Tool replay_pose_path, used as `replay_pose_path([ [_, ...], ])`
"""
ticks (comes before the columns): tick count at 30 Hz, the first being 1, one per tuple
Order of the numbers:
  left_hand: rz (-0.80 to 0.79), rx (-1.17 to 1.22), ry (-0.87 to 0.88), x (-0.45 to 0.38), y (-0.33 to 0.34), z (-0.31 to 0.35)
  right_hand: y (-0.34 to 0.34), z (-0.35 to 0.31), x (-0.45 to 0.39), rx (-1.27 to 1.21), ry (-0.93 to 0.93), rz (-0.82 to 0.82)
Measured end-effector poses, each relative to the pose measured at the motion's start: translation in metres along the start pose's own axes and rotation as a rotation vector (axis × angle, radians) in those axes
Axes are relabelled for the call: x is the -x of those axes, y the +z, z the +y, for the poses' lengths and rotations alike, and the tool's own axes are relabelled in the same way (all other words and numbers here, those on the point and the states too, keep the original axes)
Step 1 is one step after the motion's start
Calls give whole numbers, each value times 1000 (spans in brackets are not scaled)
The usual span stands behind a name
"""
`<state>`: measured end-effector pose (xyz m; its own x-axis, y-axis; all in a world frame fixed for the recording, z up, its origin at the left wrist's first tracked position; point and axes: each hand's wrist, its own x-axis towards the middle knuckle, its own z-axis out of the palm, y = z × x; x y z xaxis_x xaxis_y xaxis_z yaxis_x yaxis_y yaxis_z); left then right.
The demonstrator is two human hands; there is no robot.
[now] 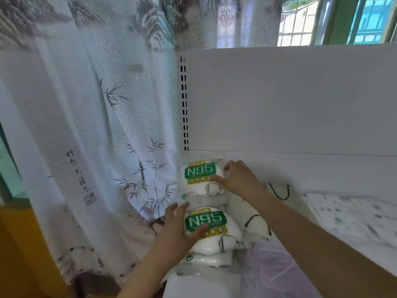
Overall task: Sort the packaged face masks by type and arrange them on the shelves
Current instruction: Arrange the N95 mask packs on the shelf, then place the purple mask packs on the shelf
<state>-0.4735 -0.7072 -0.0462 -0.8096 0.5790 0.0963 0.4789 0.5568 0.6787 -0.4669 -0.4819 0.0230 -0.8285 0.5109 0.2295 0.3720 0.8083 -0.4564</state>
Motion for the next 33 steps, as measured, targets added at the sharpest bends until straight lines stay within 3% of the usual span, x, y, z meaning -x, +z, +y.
replay_pose_path([
  [4,445,25,205,6,-23,29,-39,-5,28,-188,-113,216],
  [7,582,141,476,27,-10,76,-62,7,76,-396,-187,305],
  [12,296,289,811,89,56,121,-73,66,171,-592,-142,569],
  [16,-74,303,872,142,142,101,-55,136,239,-663,93,824],
  [18,-281,289,703,159,194,75,-36,175,277,-737,218,994],
  [20,-455,299,360,166,246,46,-4,216,313,-724,402,1112],
  [21,-505,330,164,165,271,29,21,239,328,-680,529,1094],
  [24,-513,455,-421,147,341,-18,104,290,362,-657,867,689],
  [26,-450,513,-676,129,384,-49,155,317,372,-672,919,381],
  [30,-286,409,-828,92,458,-99,232,363,362,-538,788,-158],
  [31,-244,383,-842,85,473,-109,247,373,357,-571,807,-212],
  [33,-161,406,-884,73,495,-117,272,396,345,-788,996,-157],
])
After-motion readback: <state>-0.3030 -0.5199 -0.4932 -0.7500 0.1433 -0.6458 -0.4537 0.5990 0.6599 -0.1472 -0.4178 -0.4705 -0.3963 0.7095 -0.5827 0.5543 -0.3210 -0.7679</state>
